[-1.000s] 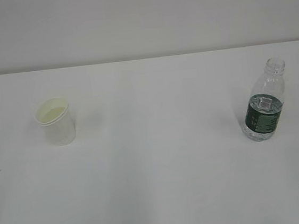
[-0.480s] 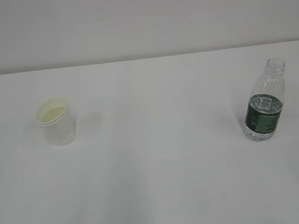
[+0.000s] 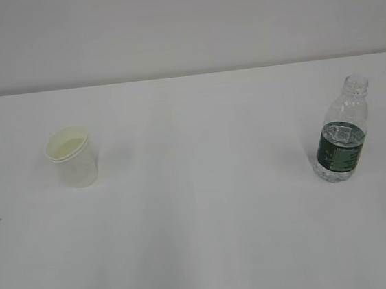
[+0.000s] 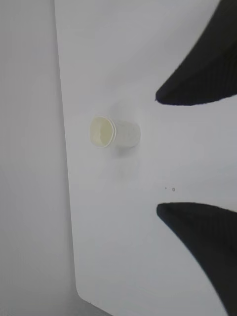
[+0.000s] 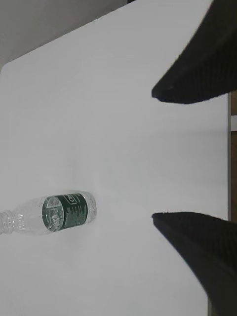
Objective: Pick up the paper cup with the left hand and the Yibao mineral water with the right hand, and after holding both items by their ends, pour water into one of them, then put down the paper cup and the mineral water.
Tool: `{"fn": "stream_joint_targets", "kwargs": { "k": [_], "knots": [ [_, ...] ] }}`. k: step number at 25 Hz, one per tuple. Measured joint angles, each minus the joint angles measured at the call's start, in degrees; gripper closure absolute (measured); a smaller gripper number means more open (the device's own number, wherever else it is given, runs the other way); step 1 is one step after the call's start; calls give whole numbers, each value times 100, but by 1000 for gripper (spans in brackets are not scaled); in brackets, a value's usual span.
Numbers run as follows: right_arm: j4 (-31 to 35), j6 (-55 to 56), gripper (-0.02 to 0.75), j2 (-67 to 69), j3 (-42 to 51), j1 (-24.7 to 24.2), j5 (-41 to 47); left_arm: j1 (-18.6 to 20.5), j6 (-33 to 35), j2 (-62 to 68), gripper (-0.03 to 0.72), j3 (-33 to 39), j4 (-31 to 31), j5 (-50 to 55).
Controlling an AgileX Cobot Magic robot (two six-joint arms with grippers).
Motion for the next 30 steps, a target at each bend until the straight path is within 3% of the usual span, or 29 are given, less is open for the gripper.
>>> {"fn": "stream_joint_targets", "kwargs": {
  "k": [6,13,30],
  "knots": [
    [126,-208,216,0,0,0,0,0,0,0,240,0,0,0],
    [269,-428,139,0,0,0,0,0,0,0,239,0,0,-12],
    [269,-445,148,0,0,0,0,0,0,0,240,0,10,-30]
  ]
}}
